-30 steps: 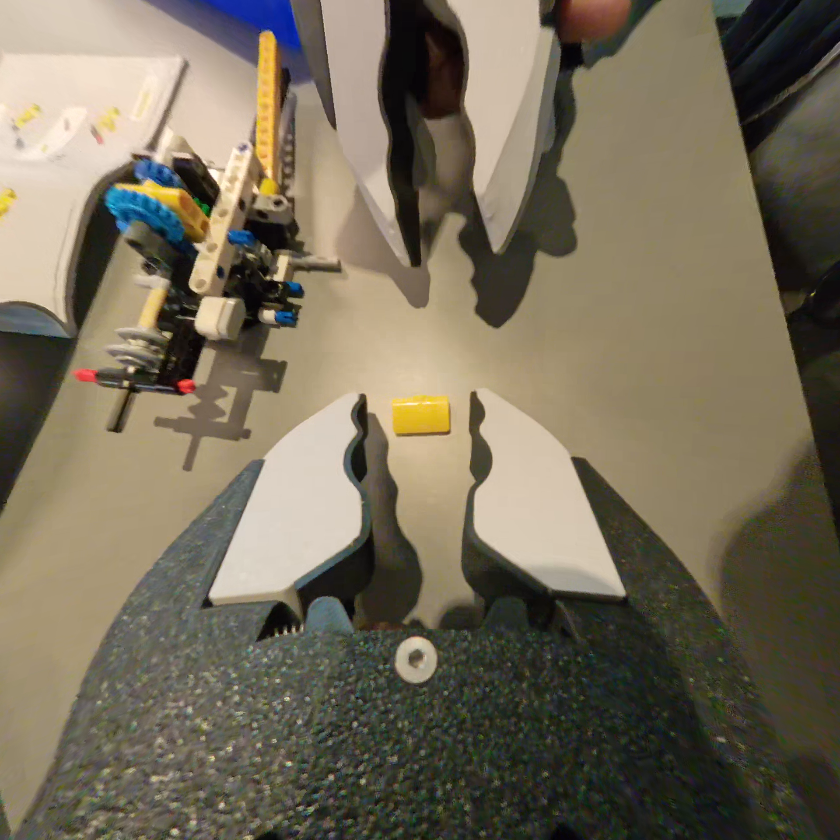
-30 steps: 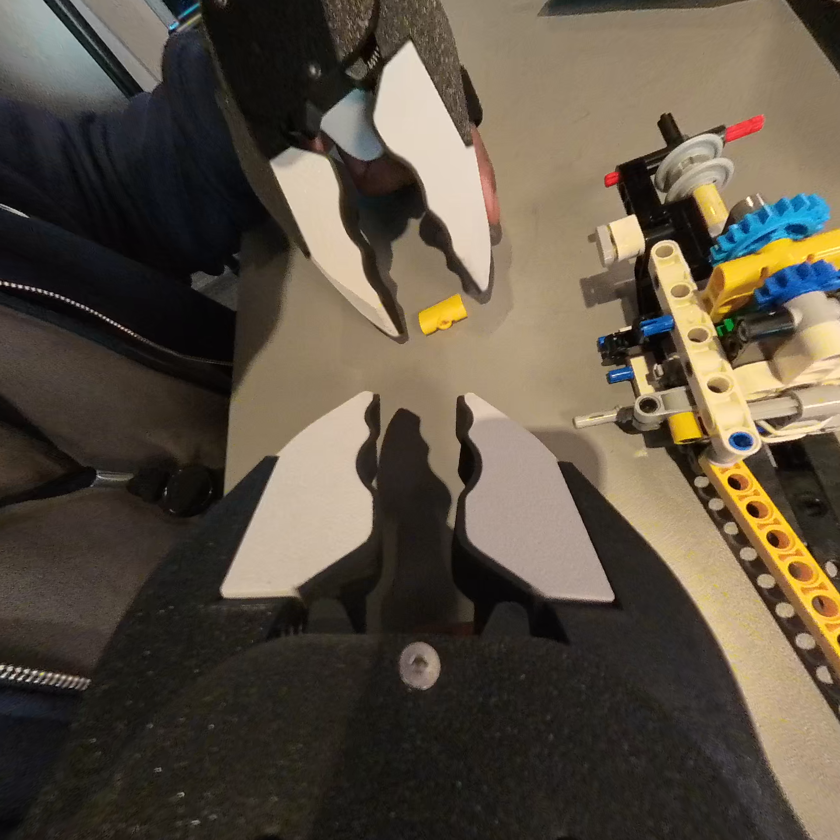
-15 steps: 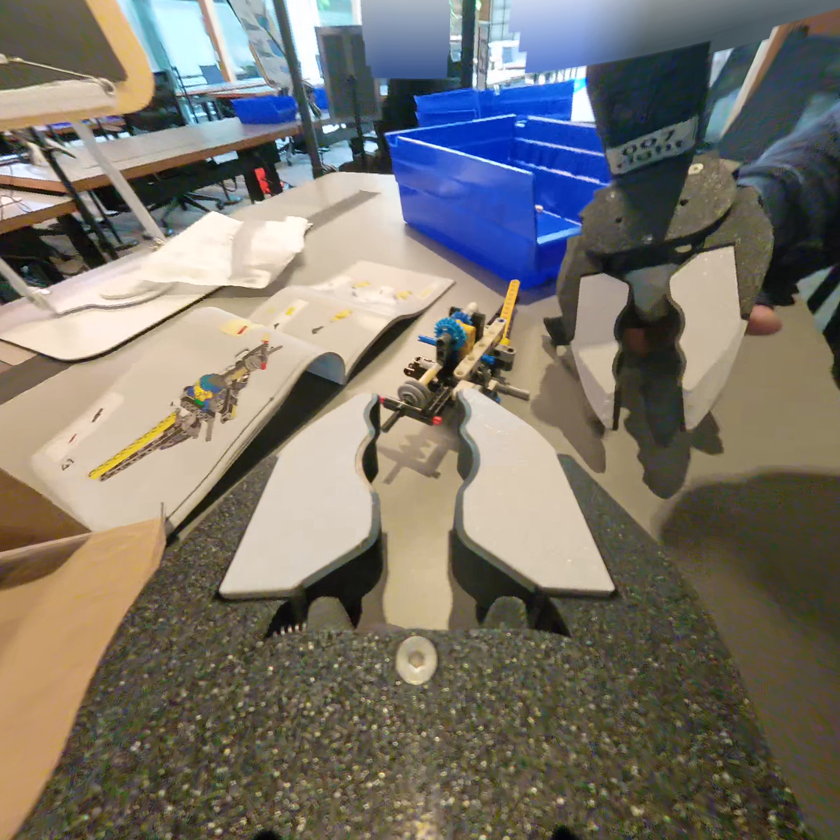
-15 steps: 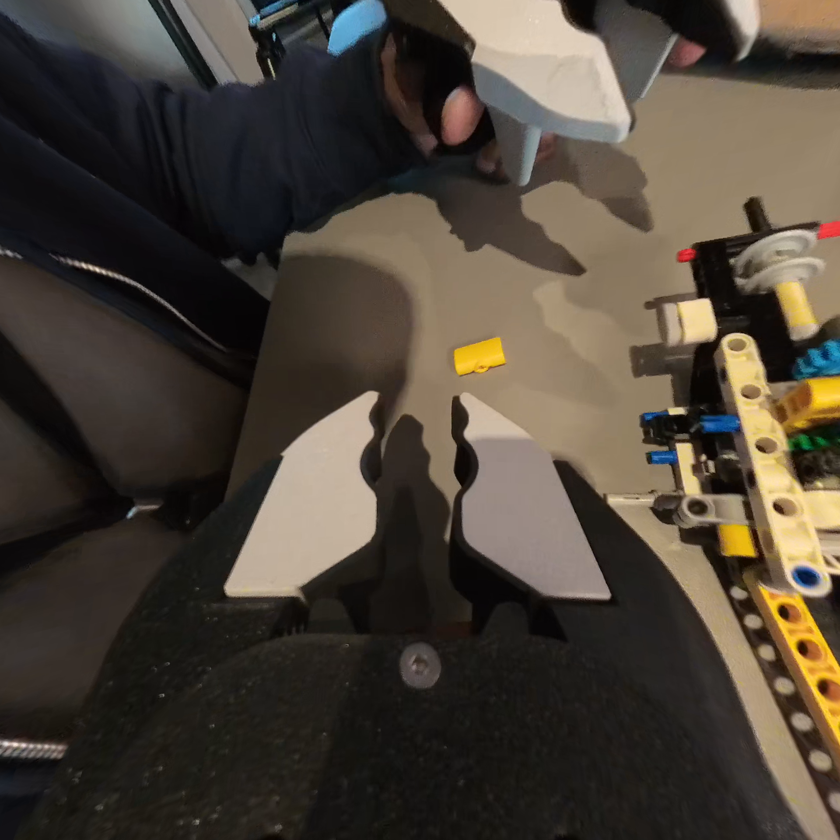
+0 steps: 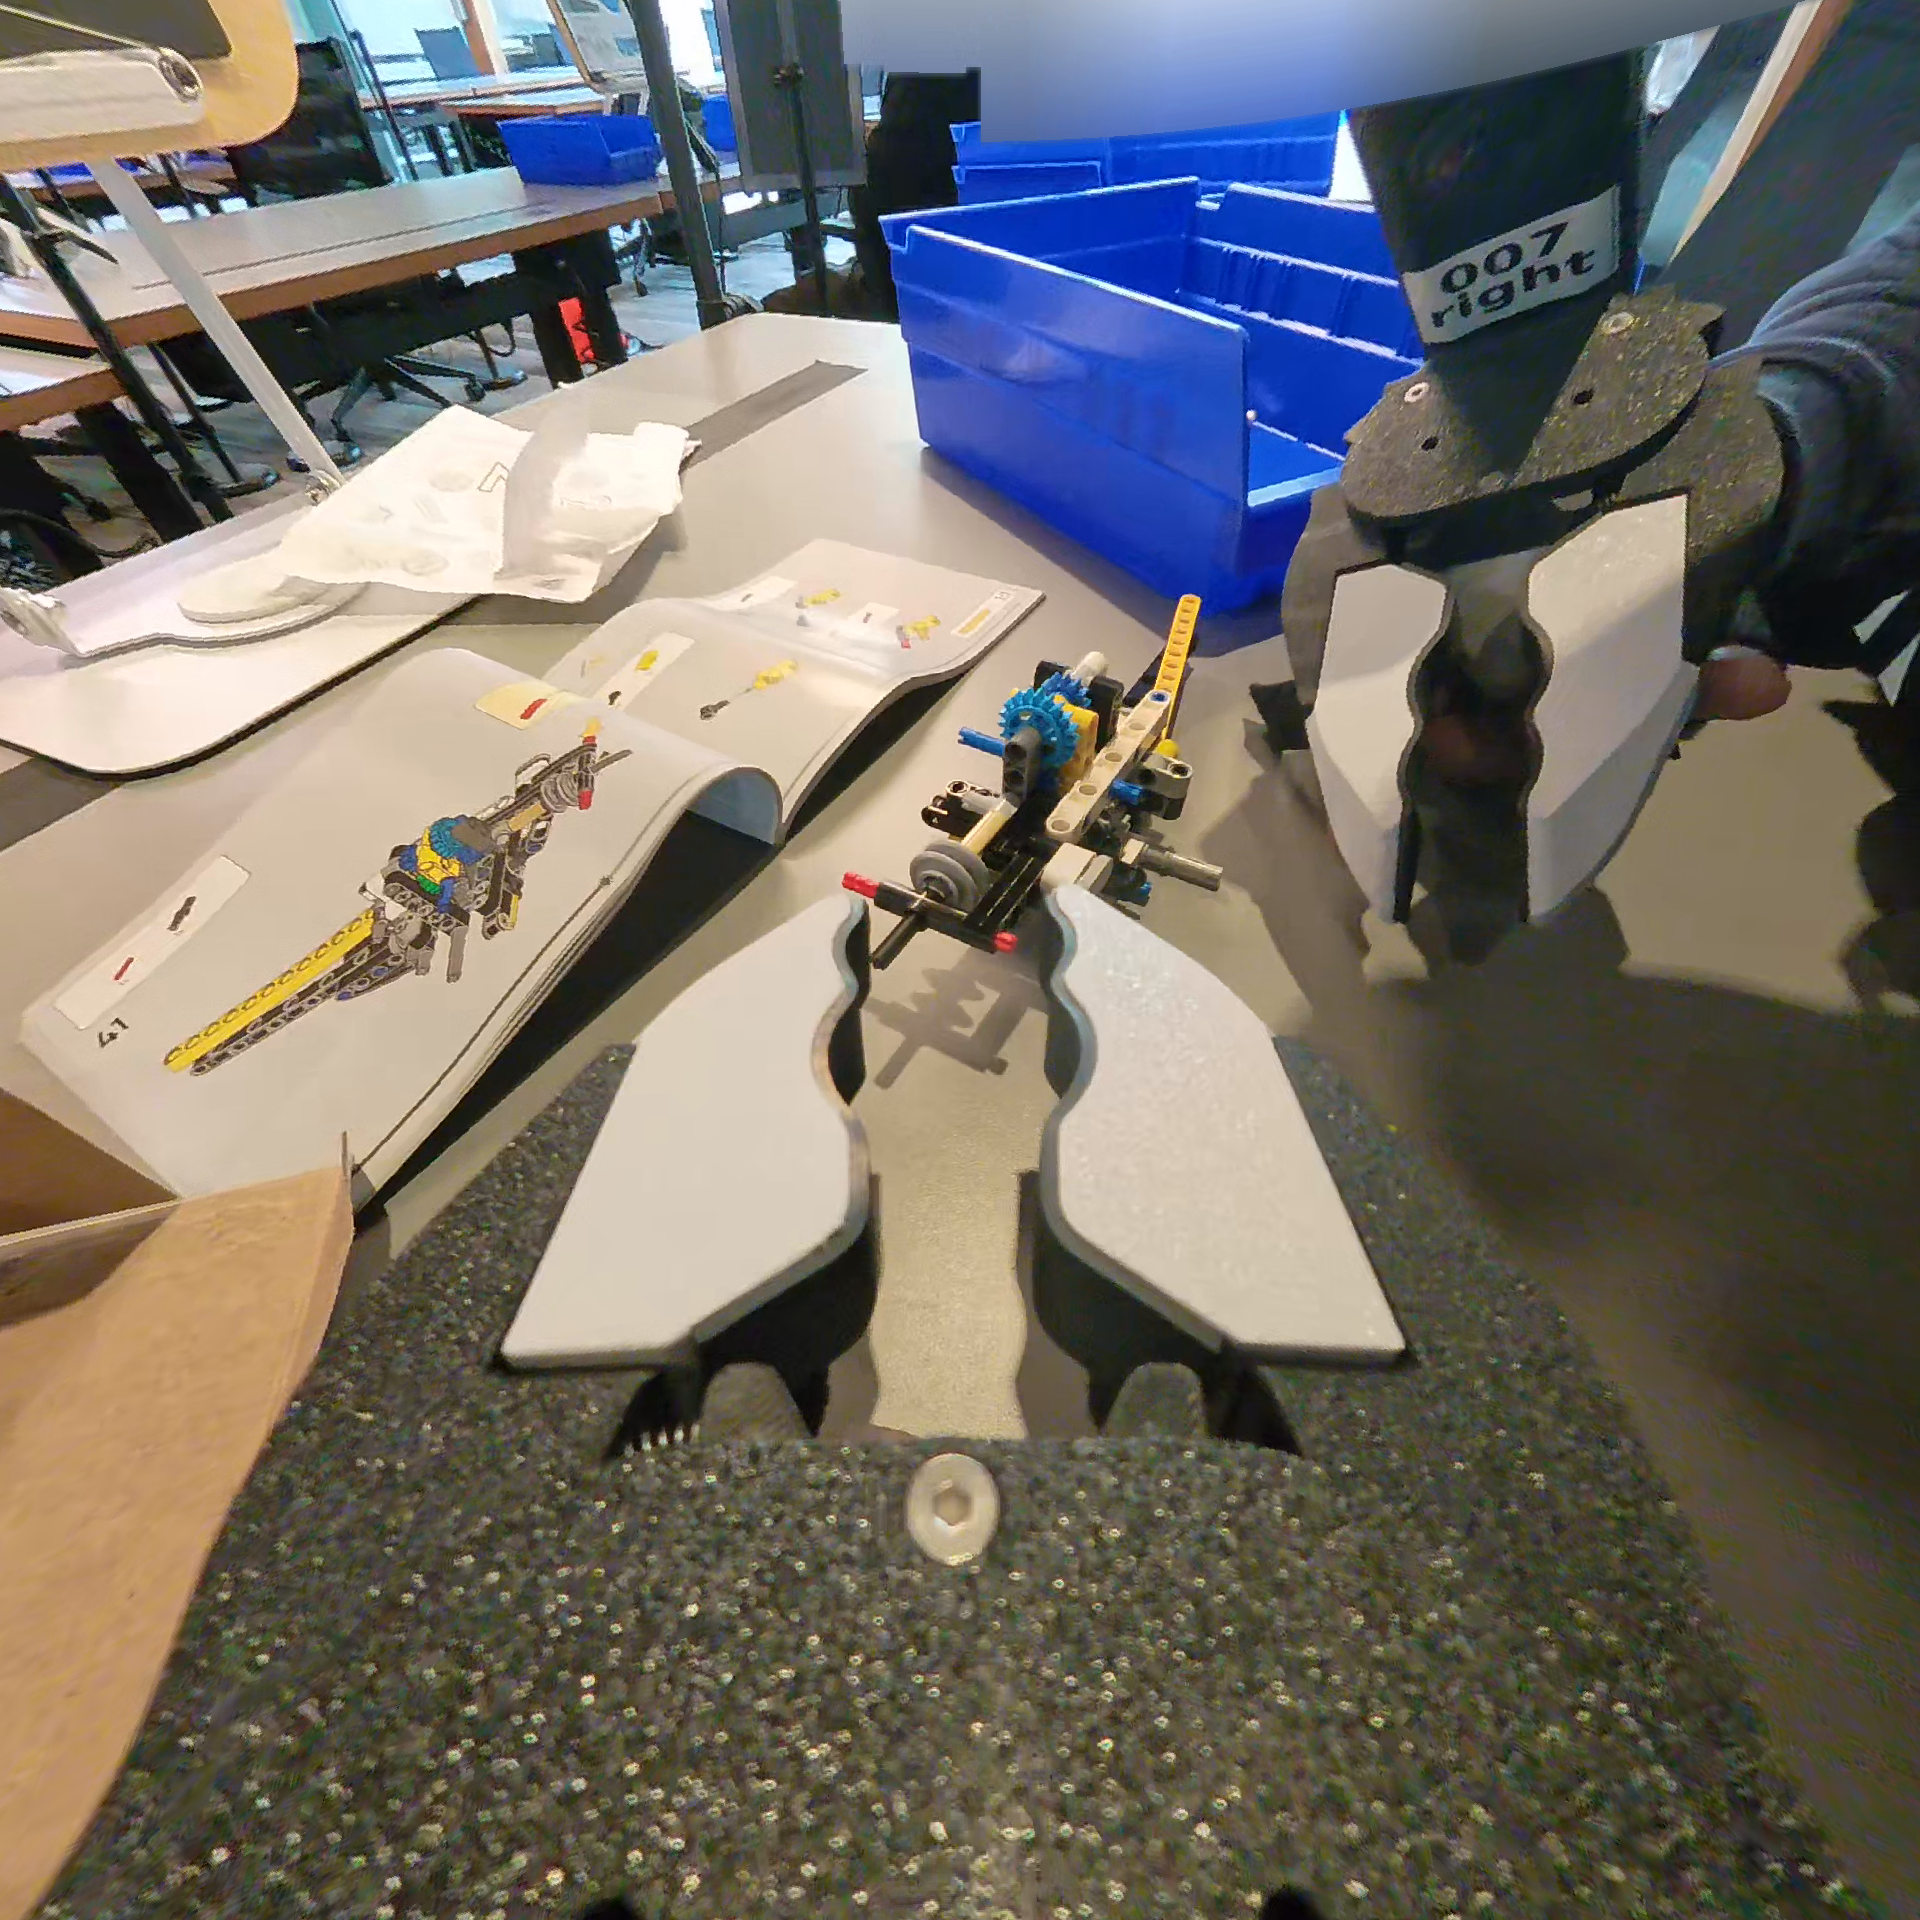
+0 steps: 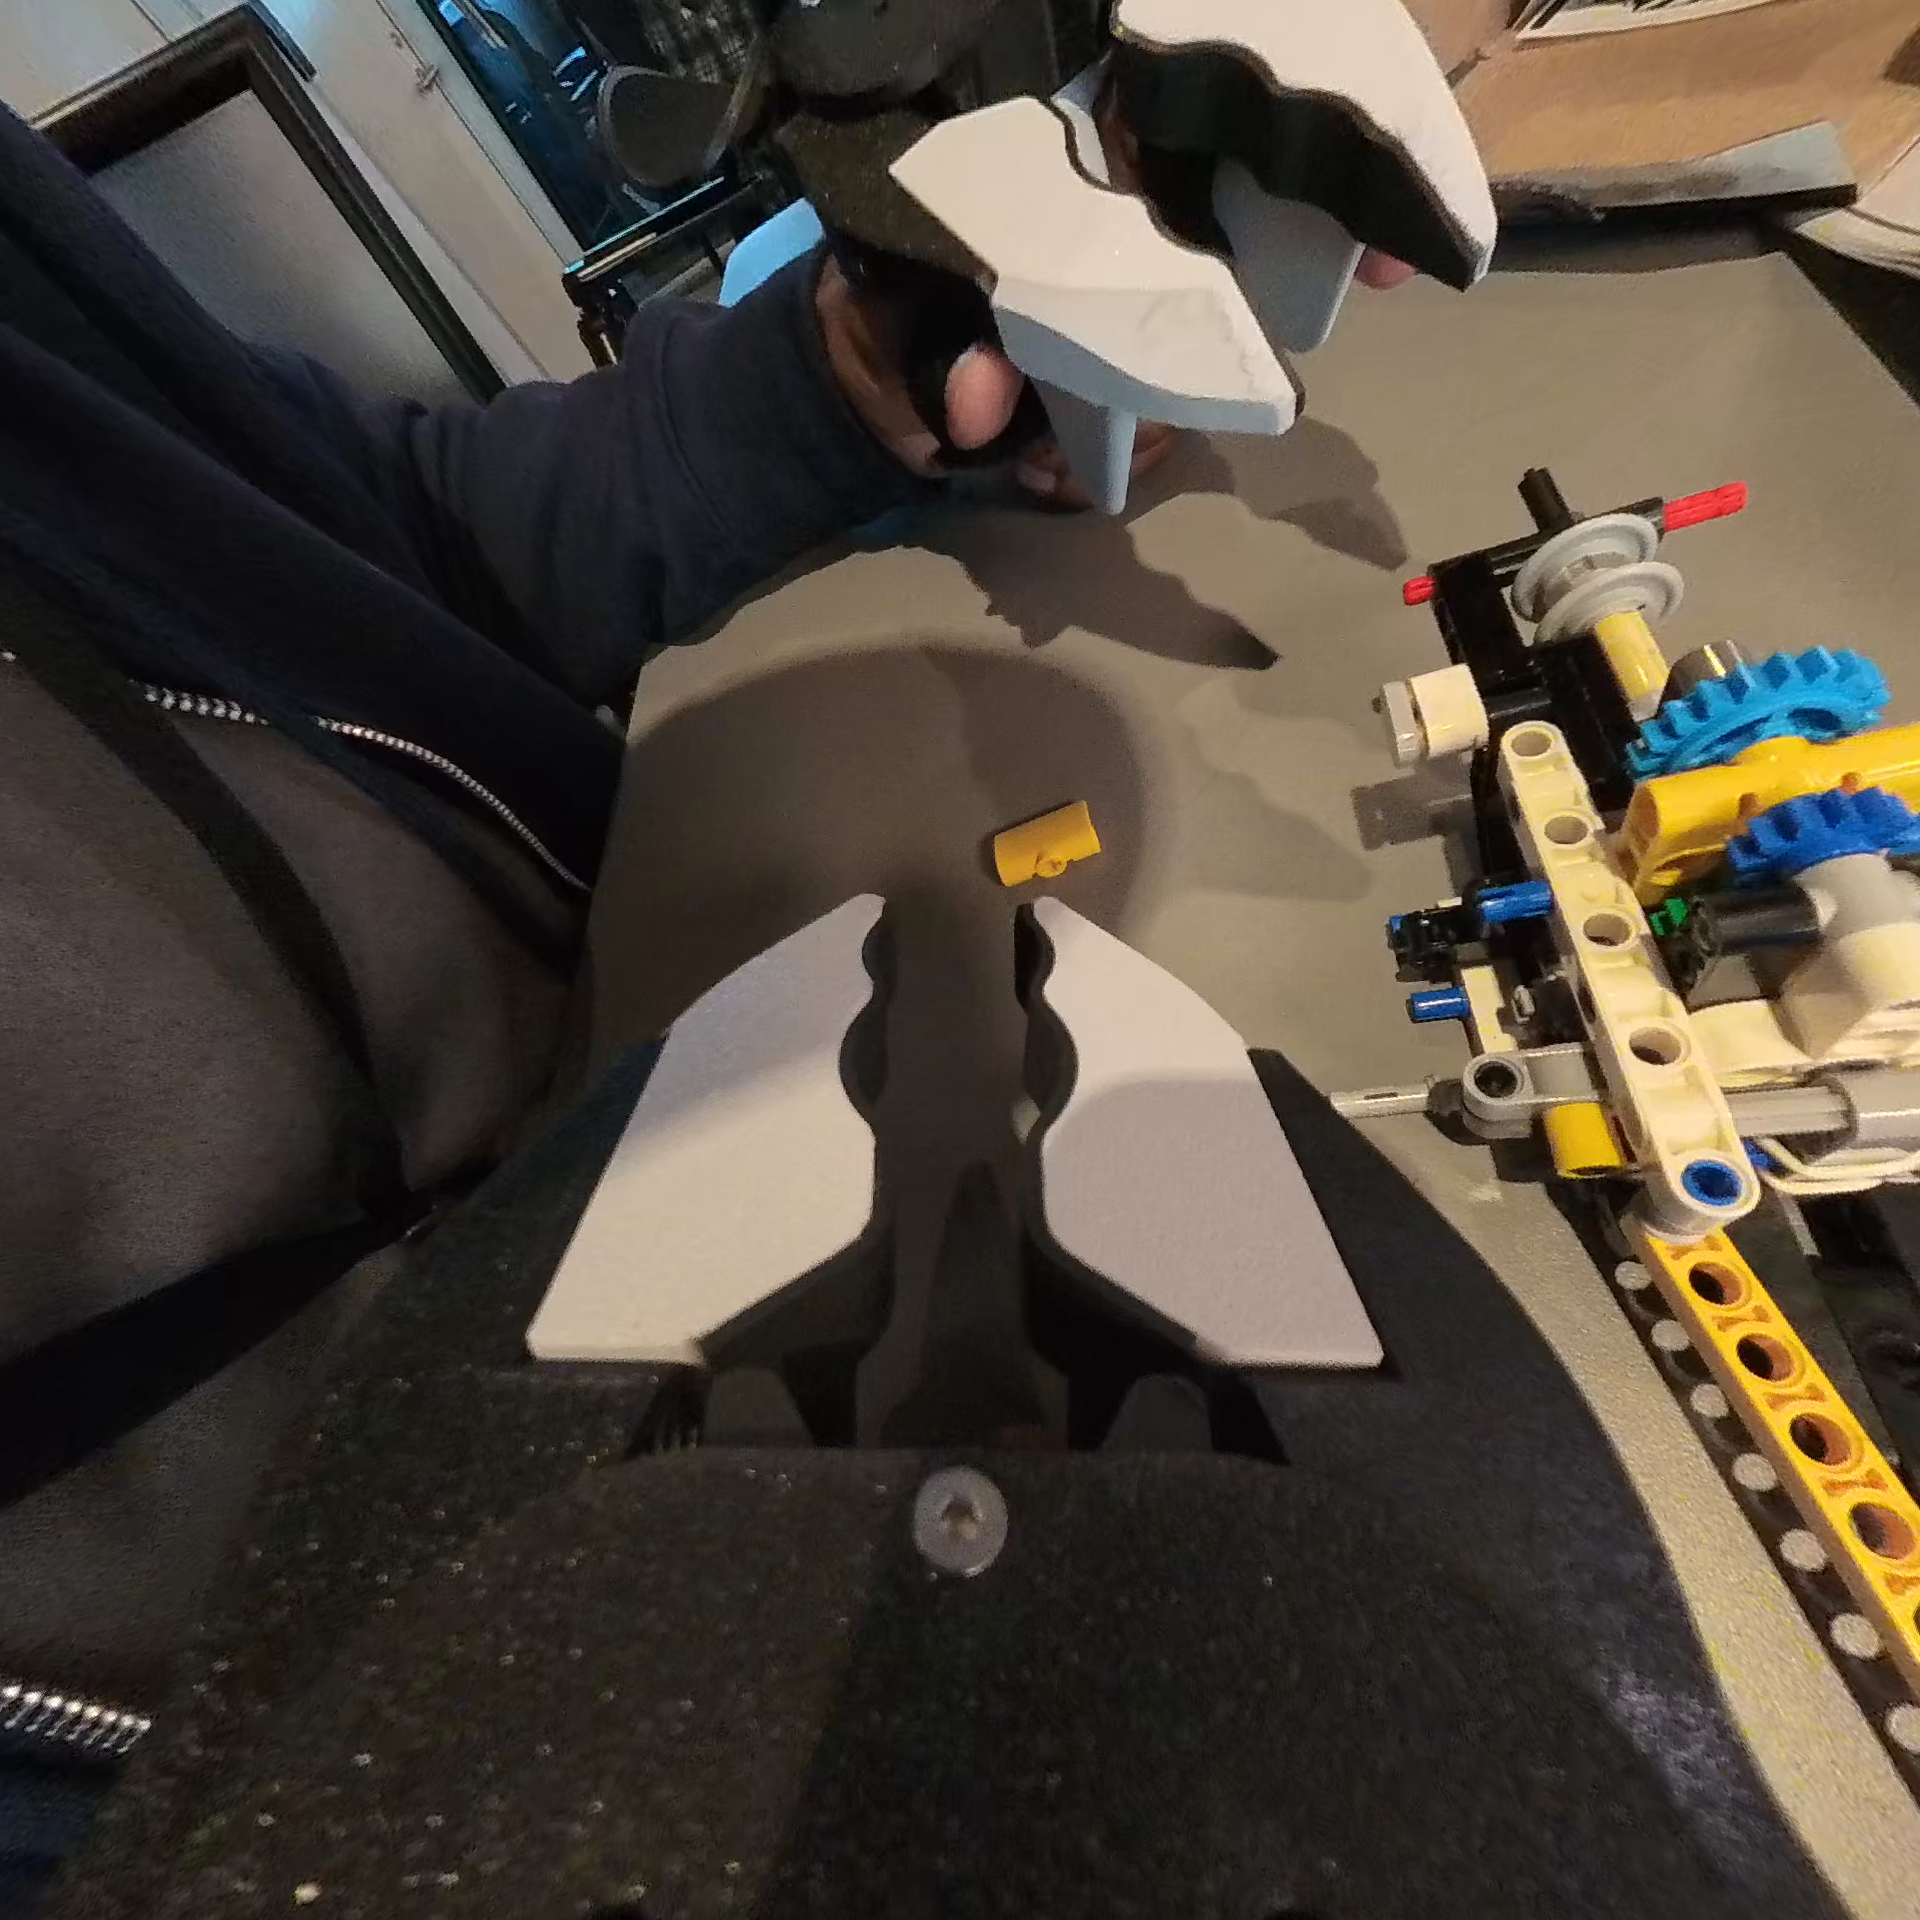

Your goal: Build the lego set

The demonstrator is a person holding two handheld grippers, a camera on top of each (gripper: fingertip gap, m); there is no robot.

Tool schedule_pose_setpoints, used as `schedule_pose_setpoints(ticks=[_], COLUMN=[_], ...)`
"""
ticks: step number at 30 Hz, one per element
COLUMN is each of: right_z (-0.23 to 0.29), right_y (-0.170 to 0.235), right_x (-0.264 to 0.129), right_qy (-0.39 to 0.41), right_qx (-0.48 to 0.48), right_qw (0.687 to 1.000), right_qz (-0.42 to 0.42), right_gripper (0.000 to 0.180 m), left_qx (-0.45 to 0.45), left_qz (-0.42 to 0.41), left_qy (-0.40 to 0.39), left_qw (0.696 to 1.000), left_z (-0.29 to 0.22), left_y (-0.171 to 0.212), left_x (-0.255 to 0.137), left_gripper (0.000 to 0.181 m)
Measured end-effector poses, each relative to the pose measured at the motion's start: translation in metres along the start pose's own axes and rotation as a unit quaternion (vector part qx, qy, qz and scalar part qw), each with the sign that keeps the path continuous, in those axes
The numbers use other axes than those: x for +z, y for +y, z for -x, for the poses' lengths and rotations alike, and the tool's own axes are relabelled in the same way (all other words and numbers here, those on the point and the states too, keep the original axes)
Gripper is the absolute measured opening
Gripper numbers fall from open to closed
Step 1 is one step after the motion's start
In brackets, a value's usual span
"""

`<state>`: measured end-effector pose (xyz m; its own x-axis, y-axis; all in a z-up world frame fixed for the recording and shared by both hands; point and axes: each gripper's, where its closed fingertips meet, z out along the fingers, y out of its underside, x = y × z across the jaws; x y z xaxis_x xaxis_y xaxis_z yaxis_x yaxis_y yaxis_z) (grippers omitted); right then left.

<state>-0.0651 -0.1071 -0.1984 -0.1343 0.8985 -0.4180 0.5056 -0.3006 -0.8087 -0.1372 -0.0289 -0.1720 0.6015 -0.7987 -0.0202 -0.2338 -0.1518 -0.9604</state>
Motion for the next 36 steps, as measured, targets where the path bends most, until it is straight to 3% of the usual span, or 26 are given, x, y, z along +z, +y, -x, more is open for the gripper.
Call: schedule_pose_setpoints(ticks=[10,13,16,19,23,27,31,36], right_z=[0.002,0.019,0.051,0.057,0.017,-0.066,-0.11,-0.132], right_y=[-0.003,-0.01,-0.019,-0.016,-0.006,0.021,0.038,0.051], right_x=[-0.002,-0.018,-0.063,-0.118,-0.209,-0.298,-0.339,-0.343], right_qy=[0.005,-0.015,-0.054,-0.005,0.154,0.316,0.36,0.353], right_qx=[-0.018,-0.01,0.002,-0.001,-0.022,-0.031,-0.029,-0.053], right_qw=[1.0,0.999,0.997,0.999,0.987,0.939,0.914,0.91], right_qz=[-0.01,-0.031,-0.058,-0.039,0.031,0.133,0.183,0.21], right_gripper=[0.021,0.023,0.022,0.022,0.023,0.022,0.023,0.023], left_qx=[-0.001,-0.012,-0.02,-0.019,-0.009,-0.007,-0.009,-0.022], left_qz=[0.003,-0.006,-0.019,-0.017,-0.004,-0.003,-0.014,-0.006], left_qy=[-0.004,-0.004,-0.008,-0.009,-0.011,-0.018,-0.035,-0.048], left_qw=[1.0,1.0,1.0,1.0,1.0,1.0,0.999,0.999], left_z=[0.001,0.003,0.006,0.006,0.004,0.005,0.009,0.015], left_y=[0.001,-0.001,-0.004,-0.004,-0.001,0.0,-0.003,-0.001], left_x=[0.001,-0.001,-0.004,-0.003,-0.001,0.0,-0.003,-0.001], left_gripper=[0.031,0.031,0.031,0.031,0.031,0.031,0.031,0.031])
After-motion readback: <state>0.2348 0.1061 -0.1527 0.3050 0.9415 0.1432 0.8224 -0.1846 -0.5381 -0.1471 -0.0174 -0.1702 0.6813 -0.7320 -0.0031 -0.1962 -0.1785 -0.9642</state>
